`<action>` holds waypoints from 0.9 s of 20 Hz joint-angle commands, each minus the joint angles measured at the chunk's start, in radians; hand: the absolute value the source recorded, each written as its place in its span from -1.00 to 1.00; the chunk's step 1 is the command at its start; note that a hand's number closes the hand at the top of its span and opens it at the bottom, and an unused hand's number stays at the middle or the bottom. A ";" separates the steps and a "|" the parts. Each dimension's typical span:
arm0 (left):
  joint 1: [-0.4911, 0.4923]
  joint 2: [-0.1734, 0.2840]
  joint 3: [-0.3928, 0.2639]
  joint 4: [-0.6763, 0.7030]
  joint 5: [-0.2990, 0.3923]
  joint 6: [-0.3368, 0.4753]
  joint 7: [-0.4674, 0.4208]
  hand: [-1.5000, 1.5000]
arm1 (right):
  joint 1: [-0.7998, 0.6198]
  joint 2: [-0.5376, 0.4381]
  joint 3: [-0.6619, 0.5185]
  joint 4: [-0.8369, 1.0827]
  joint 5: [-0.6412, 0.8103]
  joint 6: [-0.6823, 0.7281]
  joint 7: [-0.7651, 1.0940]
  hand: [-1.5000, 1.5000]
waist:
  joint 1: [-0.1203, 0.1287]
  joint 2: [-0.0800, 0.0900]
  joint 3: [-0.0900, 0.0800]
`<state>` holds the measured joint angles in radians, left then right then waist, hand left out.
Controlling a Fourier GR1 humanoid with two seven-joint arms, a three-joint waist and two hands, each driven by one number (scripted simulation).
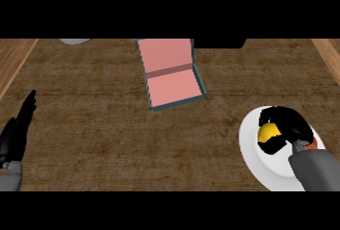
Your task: Pick the lemon from the plate and place it in the cardboard box
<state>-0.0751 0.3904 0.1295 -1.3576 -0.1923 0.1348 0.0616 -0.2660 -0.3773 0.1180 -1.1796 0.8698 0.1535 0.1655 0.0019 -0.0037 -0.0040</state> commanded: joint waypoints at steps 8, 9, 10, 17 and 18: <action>0.020 -0.001 0.004 -0.026 0.003 -0.025 0.015 0.00 | 0.154 0.222 0.152 -0.423 0.336 -0.163 0.581 1.00 | -0.014 -0.004 0.002; -0.019 0.000 0.019 0.066 -0.007 -0.010 -0.026 0.00 | 0.135 0.240 0.176 -0.470 0.367 -0.118 0.641 1.00 | -0.021 -0.001 0.001; -0.007 -0.031 0.005 0.046 -0.023 0.019 -0.026 0.00 | 0.189 0.196 0.168 -0.529 0.371 -0.125 0.606 1.00 | -0.018 -0.001 0.003; -0.025 -0.006 0.017 -0.001 -0.017 -0.007 0.036 0.00 | 0.054 0.182 0.256 -0.793 0.487 -0.022 0.636 1.00 | -0.009 -0.001 0.003; -0.033 0.014 0.040 0.062 -0.012 -0.017 -0.030 0.00 | -0.001 0.237 0.297 -0.792 0.518 0.012 0.680 1.00 | -0.006 0.001 0.002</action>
<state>-0.0813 0.3905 0.1528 -1.3404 -0.2014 0.1235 0.0585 -0.1829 -0.1738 0.3502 -1.8706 1.3250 0.0954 0.8033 -0.0078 -0.0049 -0.0013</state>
